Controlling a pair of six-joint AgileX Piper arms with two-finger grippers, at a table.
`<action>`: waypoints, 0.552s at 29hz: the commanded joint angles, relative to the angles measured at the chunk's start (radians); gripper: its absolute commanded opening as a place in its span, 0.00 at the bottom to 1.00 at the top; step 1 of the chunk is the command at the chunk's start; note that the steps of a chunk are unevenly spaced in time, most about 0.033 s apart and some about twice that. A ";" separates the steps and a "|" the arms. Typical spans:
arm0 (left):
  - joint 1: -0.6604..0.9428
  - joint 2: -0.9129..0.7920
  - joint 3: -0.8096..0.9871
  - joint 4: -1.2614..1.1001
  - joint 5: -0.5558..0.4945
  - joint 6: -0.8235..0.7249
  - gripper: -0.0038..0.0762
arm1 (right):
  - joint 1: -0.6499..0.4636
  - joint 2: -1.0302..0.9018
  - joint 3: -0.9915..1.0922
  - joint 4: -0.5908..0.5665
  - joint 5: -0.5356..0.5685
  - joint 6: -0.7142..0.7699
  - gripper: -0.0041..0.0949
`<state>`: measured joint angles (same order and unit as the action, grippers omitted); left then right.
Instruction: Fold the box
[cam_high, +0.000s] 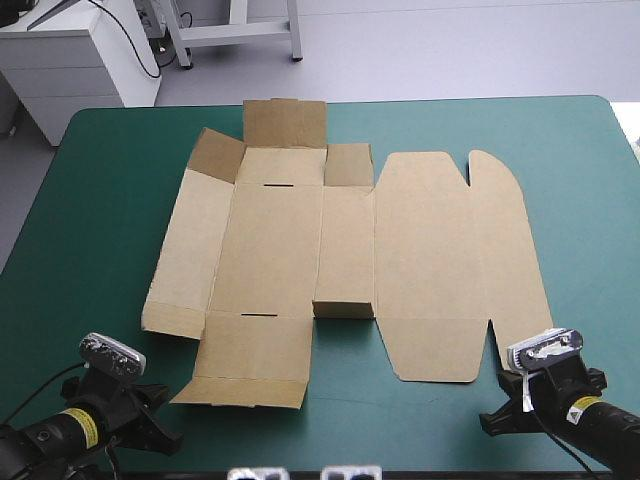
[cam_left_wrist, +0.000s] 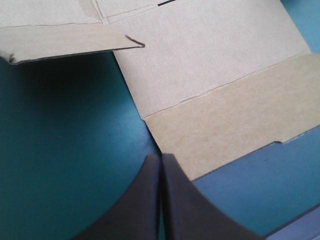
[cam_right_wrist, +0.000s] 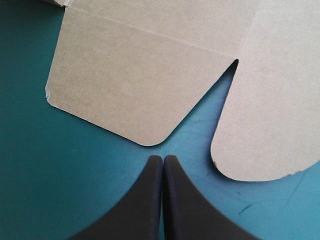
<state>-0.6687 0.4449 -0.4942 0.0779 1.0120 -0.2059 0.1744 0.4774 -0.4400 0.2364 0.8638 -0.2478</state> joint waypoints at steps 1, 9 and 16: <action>-0.002 0.005 -0.025 0.002 -0.048 -0.001 0.04 | -0.003 0.006 -0.030 0.012 -0.053 -0.010 0.03; -0.002 0.005 -0.025 0.002 -0.048 -0.001 0.04 | -0.003 0.006 -0.030 0.012 -0.053 -0.010 0.03; -0.002 0.005 -0.035 0.039 -0.054 -0.004 0.04 | -0.003 0.006 -0.030 0.012 -0.053 -0.010 0.03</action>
<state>-0.6687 0.4449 -0.4942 0.0876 1.0099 -0.2059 0.1744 0.4774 -0.4400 0.2364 0.8638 -0.2478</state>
